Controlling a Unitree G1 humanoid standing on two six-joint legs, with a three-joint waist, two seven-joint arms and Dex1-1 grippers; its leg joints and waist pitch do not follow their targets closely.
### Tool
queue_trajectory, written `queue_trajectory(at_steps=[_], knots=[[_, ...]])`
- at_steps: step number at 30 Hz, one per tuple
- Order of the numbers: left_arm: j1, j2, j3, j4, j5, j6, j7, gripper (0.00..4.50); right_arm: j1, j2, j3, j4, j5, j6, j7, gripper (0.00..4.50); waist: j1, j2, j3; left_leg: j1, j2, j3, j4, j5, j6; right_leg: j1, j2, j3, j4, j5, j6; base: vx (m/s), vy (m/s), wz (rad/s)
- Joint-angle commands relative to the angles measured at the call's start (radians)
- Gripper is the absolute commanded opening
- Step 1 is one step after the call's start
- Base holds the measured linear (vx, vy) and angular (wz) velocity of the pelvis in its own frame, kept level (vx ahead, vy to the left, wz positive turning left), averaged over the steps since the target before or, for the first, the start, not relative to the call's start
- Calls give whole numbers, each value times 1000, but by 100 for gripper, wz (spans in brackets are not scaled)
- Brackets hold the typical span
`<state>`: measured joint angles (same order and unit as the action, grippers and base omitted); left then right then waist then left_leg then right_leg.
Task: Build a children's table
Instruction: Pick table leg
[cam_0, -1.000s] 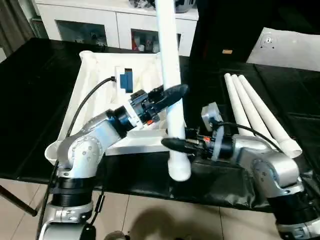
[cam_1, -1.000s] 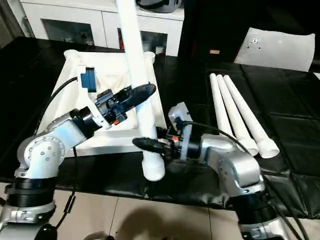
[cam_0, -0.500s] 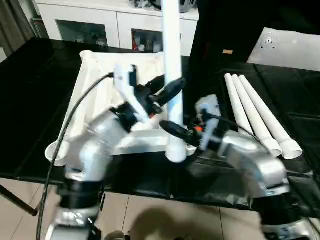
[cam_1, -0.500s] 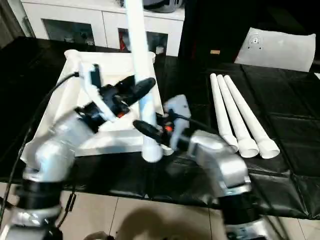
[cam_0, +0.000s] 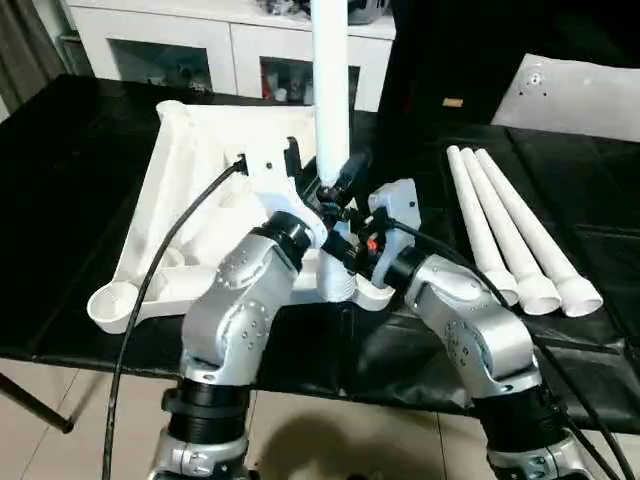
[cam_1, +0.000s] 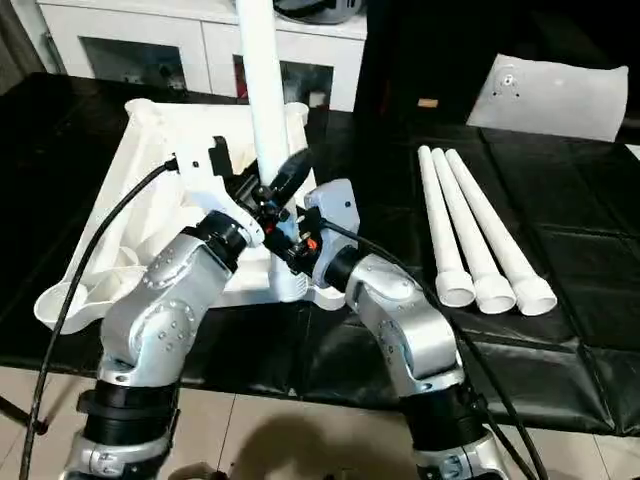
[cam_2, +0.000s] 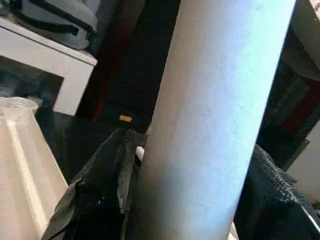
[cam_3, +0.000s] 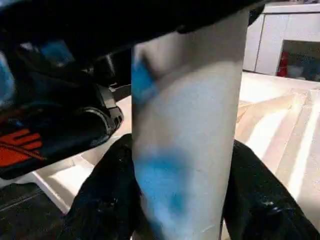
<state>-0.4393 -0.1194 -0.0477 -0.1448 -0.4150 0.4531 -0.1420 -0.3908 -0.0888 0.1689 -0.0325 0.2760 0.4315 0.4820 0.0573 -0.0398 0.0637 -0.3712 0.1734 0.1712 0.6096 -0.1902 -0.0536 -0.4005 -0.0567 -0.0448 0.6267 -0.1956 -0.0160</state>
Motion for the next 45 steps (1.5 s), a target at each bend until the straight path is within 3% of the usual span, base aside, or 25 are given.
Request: queue_trajectory(at_steps=[1,18,26,35,38,41,45], knots=[[6,-1,5,-19,19,-14,15,257,-15,-1,-15,6,-6,-15,-19,184,-1,-8,-66,2,47,-15,-69,-154,3,50,-71,49,-86,-227,-101,0,0,0],[13,32,-11,-15,41,-29,-14,257,-28,4,-22,27,-20,-29,-23,184,-2,-9,-67,3,47,-14,-69,-143,5,52,-72,50,-82,-183,-116,0,0,0],[-10,118,-40,12,102,-51,-70,257,-35,3,-23,34,-16,-29,-17,184,-4,-4,-68,5,48,-15,-71,-145,-3,50,-71,49,-79,-170,-118,0,0,0],[-15,125,-22,23,85,-52,-82,257,-36,-1,-24,37,-15,-32,-15,184,-3,-3,-68,6,48,-15,-71,-152,-7,51,-72,49,-79,-171,-130,0,0,0],[-15,86,15,23,21,-25,-77,257,-39,-3,-26,40,-15,-33,-14,184,-3,-4,-69,5,47,-14,-69,-147,-8,52,-73,50,-79,-170,-132,0,0,0],[-21,25,89,15,-125,50,-63,257,-40,-5,-24,39,-14,-32,-8,184,-2,-5,-69,4,46,-13,-68,-143,-9,53,-72,49,-76,-155,-154,0,0,0],[-26,12,116,6,-204,86,-76,257,-39,-7,-23,36,-11,-30,-2,184,-2,-7,-68,4,44,-13,-67,-151,2,53,-70,48,-80,-184,-137,0,0,0]])
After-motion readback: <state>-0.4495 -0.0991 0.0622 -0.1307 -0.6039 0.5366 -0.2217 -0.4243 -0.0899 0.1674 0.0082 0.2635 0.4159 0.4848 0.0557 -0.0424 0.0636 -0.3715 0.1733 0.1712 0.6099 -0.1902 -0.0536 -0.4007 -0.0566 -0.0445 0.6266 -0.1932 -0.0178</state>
